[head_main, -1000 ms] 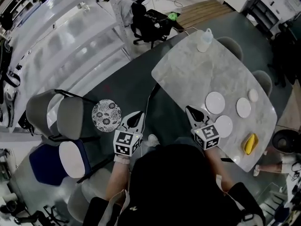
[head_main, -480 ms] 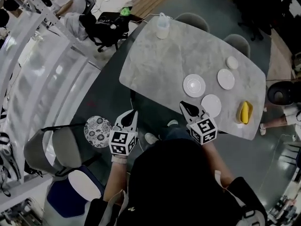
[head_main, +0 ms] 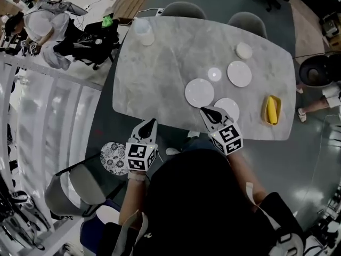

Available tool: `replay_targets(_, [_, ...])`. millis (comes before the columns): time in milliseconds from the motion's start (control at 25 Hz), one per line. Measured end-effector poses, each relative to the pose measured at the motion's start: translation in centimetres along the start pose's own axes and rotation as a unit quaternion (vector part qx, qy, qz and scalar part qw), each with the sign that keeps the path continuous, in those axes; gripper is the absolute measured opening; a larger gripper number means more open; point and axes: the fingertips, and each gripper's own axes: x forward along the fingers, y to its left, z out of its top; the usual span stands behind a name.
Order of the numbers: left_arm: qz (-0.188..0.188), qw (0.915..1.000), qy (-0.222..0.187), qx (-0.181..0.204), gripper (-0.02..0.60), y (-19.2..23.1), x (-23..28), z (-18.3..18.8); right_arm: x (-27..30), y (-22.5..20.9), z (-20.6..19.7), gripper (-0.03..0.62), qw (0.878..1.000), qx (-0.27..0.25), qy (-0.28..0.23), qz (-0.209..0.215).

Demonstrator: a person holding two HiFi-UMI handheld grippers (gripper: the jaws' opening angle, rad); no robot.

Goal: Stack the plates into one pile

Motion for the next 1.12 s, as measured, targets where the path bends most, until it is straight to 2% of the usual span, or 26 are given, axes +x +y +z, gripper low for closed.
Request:
replay_targets(240, [-0.017,0.9993,0.035,0.001,0.009,-2.5,5.5,0.6,0.0,-4.4,-2.4,0.018,0.999,0.029,0.019,-0.002])
replay_targets(600, [-0.062,0.9933,0.088,0.041,0.009,-4.7,12.3,-0.2,1.0,-8.2,-5.5,0.02,0.997,0.062,0.045,-0.017])
replay_targets(880, [-0.104,0.9837,0.131,0.066,0.009,-5.0,16.5,-1.9,2.3,-10.6,-6.8,0.02,0.992,0.094,0.057,-0.06])
replay_targets(1120, [-0.16,0.9697,0.163,0.086,0.009,-5.2,19.3,-2.9,3.1,-11.8,-8.3,0.02,0.983,0.123,0.083,-0.105])
